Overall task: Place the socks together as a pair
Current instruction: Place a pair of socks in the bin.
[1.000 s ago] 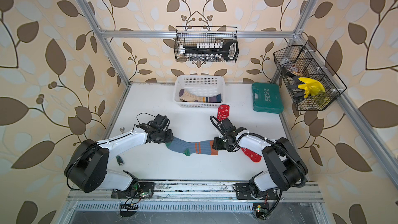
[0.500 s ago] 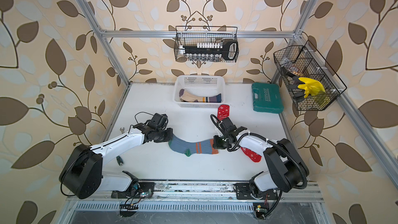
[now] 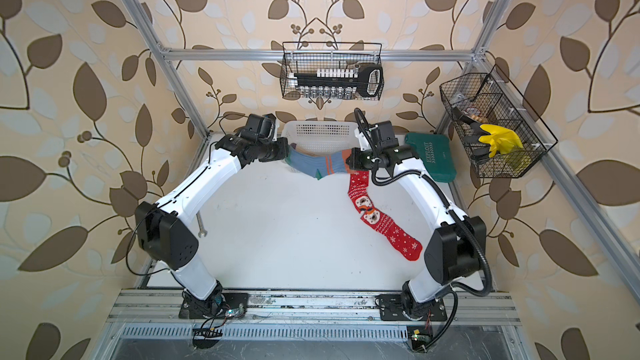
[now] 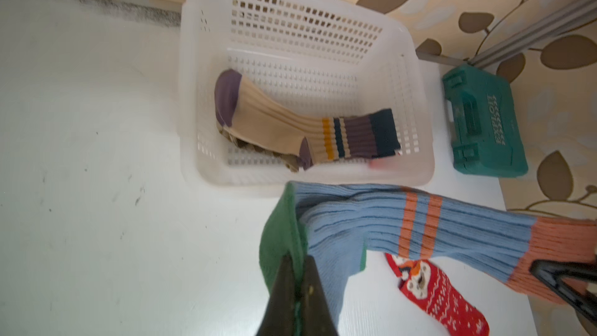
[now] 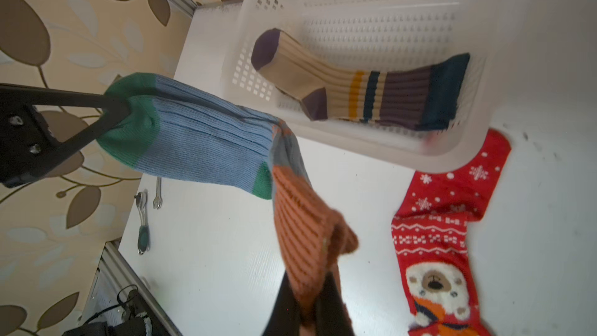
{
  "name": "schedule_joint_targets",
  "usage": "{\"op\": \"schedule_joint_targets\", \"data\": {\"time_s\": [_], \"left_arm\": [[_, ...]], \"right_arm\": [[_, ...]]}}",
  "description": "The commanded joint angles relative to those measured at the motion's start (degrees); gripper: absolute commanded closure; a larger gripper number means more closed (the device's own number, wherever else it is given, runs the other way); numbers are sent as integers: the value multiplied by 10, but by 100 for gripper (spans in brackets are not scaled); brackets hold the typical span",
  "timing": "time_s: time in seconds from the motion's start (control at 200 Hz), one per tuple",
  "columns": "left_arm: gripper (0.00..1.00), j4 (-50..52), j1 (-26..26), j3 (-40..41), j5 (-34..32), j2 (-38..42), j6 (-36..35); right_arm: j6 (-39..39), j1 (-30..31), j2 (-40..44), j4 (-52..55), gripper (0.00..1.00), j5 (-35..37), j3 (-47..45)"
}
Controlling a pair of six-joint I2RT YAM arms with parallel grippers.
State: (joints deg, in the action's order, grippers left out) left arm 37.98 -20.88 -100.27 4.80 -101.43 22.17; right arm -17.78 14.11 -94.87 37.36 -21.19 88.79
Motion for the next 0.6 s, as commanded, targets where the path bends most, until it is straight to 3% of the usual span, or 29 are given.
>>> {"op": "schedule_joint_targets", "data": {"time_s": [0.0, 0.24, 0.595], "left_arm": [[100, 68, 20, -90, -10, -73, -31], [100, 84, 60, -239, -3, -217, -41], [100, 76, 77, -353, 2, -338, -43]], "right_arm": [[26, -16, -73, 52, 100, -29, 74], [19, -40, -230, 72, 100, -61, 226], [9, -70, -351, 62, 100, -76, 302]]}}
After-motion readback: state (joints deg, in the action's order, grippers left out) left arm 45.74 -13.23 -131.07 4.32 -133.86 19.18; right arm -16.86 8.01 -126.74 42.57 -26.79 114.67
